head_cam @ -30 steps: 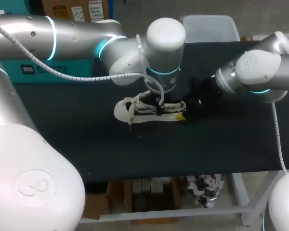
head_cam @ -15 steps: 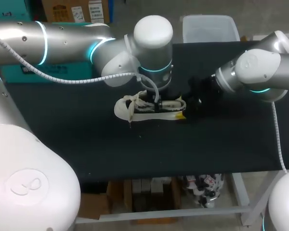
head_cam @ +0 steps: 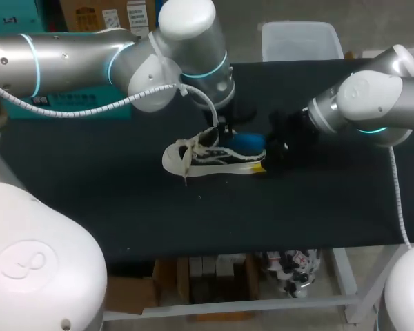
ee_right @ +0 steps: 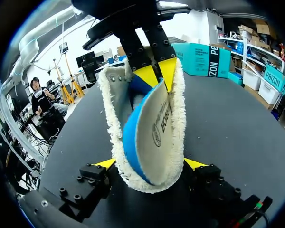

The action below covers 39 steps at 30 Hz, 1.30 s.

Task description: Open the shoe tongue, take the insole out of the shoe, put the insole back into the shoe, and pack the shoe into the shoebox

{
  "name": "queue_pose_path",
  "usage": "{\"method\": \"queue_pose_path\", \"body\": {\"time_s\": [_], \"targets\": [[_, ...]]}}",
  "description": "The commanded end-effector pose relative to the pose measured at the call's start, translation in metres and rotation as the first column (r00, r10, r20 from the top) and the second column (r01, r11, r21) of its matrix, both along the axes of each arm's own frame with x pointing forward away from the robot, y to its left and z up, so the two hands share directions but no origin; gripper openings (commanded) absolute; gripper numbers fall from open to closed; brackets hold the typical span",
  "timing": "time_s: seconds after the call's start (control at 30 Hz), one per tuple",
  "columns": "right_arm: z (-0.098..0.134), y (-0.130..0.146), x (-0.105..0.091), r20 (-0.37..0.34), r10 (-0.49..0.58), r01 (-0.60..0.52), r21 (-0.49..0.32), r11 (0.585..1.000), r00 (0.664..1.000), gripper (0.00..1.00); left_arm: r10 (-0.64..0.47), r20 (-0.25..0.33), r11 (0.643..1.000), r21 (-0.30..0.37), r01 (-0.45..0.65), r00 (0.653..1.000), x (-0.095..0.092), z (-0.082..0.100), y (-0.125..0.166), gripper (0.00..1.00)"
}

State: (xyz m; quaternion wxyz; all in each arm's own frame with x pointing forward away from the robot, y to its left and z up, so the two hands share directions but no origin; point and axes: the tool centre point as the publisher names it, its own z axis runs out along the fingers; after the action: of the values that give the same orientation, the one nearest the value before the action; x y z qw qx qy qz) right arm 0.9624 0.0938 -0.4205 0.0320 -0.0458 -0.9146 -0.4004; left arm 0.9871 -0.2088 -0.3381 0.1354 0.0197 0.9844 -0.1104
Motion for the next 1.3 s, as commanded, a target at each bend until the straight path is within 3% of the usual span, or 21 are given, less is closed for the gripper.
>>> {"method": "queue_pose_path", "body": {"time_s": [0.03,0.3,1.0,1.03,1.1,1.13,1.17,1.3], "targets": [[-0.001,0.001,-0.002,0.001,0.001,-0.001,0.0,1.0,1.0,0.0,-0.036,-0.046,0.999,-0.042,0.034,0.998,0.003,0.009,0.002,0.0],[-0.001,0.001,-0.002,0.001,0.001,-0.001,0.0,1.0,1.0,0.0,-0.136,-0.103,0.985,-0.124,0.123,0.985,-0.008,0.024,-0.001,0.0],[0.005,-0.004,-0.001,0.004,0.003,-0.003,-0.004,1.0,1.0,0.0,-0.324,-0.073,0.9,-0.329,0.284,0.943,-0.042,0.089,-0.006,0.0],[0.006,-0.005,-0.001,0.005,0.004,-0.004,-0.004,1.0,1.0,0.12,-0.325,-0.071,0.899,-0.333,0.285,0.943,-0.043,0.092,-0.006,0.0],[0.008,-0.006,-0.001,0.006,0.006,-0.006,-0.004,1.0,1.0,0.69,-0.339,-0.068,0.889,-0.349,0.296,0.938,-0.045,0.097,-0.006,0.0],[0.009,-0.007,-0.001,0.006,0.007,-0.007,-0.005,1.0,1.0,0.89,-0.344,-0.068,0.885,-0.357,0.299,0.936,-0.045,0.099,-0.006,0.0],[0.01,-0.008,0.0,0.005,0.007,-0.007,-0.006,1.0,1.0,1.0,-0.349,-0.068,0.88,-0.366,0.302,0.935,-0.046,0.101,-0.006,0.0],[0.016,-0.014,0.001,0.006,0.006,-0.006,-0.01,1.0,1.0,1.0,-0.373,-0.058,0.858,-0.401,0.321,0.926,-0.05,0.113,-0.006,0.0]]}}
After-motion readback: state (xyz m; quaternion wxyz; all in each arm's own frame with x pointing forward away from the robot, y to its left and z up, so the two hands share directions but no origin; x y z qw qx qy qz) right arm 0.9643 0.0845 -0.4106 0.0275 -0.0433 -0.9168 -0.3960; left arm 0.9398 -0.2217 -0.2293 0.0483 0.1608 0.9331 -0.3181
